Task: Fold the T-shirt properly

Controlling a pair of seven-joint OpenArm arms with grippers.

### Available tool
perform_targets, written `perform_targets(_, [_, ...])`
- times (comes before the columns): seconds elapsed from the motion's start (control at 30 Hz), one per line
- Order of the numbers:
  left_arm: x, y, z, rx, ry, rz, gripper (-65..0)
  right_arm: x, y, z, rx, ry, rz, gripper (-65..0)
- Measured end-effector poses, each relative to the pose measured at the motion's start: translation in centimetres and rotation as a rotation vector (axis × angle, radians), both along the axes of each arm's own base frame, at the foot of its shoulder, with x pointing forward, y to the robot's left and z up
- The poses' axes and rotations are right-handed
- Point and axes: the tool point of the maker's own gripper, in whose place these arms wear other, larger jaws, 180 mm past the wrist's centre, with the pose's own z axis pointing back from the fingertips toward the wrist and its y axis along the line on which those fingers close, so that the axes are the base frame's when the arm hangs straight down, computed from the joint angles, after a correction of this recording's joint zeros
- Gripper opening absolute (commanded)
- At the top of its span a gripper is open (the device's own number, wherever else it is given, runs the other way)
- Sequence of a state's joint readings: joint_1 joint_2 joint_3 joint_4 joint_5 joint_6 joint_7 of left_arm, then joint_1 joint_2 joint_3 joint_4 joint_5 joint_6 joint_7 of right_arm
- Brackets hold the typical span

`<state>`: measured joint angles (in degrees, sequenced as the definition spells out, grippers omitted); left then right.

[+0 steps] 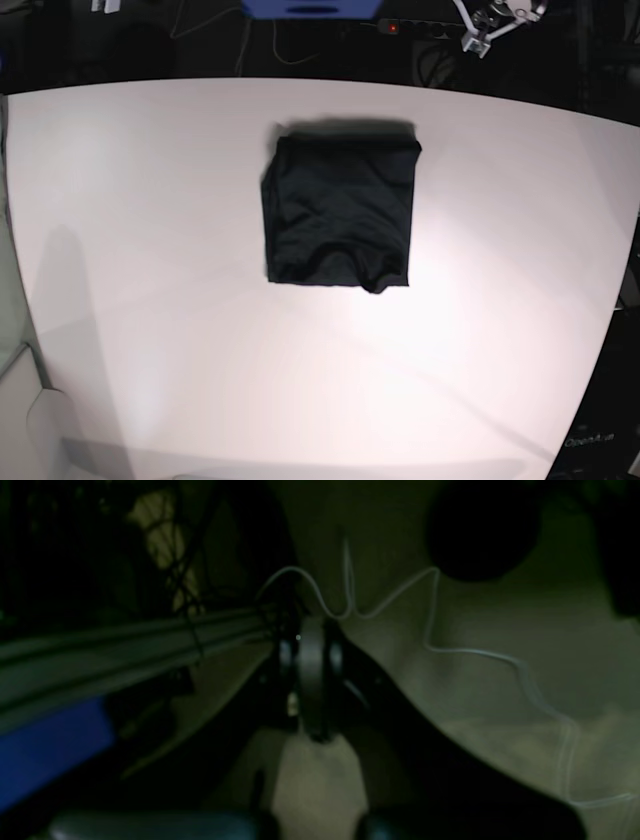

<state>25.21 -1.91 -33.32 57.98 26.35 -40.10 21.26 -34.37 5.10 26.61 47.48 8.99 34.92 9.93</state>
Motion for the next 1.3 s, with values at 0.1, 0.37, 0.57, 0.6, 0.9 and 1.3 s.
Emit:
perform_targets(0.1, [-0.2, -1.2, -2.5, -0.046, -0.044, 0.154, -65.0, -1.2, 1.6, -3.1, 0.018, 0.013, -0.037, -65.0])
perform_targets(0.37, [1.9, -0.2, -6.6, 0.051, -0.099, 0.353, -65.0, 1.9, -3.5, -6.3, -0.38, 0.123, 0.24, -65.0])
perform_targets(0.57, [4.2, 0.3, -7.1, 0.238, -0.137, 0.226, -65.0, 5.4, -2.8, -7.6, -0.471, 0.21, 0.339, -65.0])
perform_targets(0.6, [5.3, 0.8, -6.9, 0.271, -0.173, 0.2, -65.0, 4.0, -1.8, -8.0, -0.447, 0.245, 0.345, -65.0])
perform_targets(0.9, [6.8, -1.0, -7.1, 0.355, -0.105, 0.167, -65.0, 5.4, -1.0, -8.7, -0.45, 0.33, 0.321, -63.6])
perform_targets(1.3, [7.7, -1.0, -7.0, 0.353, -0.119, 0.175, -65.0, 5.5, 0.2, -9.0, -0.402, 0.329, 0.355, -63.7])
